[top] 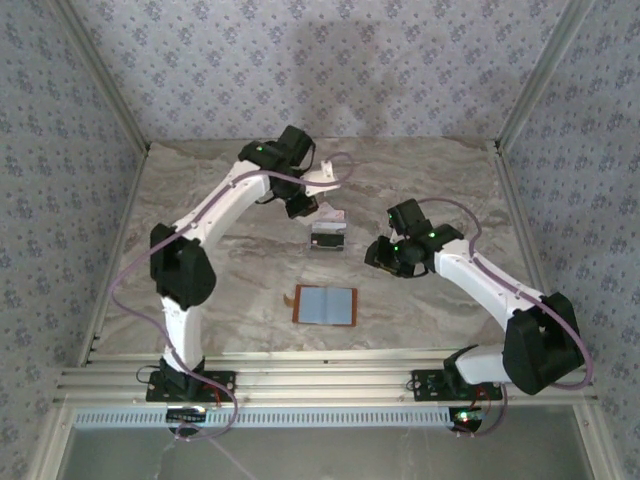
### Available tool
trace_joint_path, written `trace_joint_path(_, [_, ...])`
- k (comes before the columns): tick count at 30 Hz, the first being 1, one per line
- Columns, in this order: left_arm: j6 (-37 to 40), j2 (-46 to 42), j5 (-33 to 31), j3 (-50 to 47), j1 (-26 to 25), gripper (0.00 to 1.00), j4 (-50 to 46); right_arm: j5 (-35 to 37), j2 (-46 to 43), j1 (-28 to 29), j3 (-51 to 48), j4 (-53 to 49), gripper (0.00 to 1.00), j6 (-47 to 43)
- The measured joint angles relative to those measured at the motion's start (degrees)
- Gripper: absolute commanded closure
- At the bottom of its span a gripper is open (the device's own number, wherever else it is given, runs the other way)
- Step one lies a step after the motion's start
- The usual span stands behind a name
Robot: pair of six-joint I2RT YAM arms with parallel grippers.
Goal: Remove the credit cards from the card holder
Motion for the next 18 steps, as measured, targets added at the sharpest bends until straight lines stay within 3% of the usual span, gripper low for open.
trace_joint_path(9, [13.20,14.95,-2.91,24.15,-0.98,1.00,-11.54,-0.02,0.00,0.00,-1.73,0.07,0.62,0.00])
trace_joint_path(18, [17.97,22.32,-7.30,27.65,-2.60,1.00,-12.98,-0.02,0.00,-0.15,-2.58,0.04,0.63,0.00])
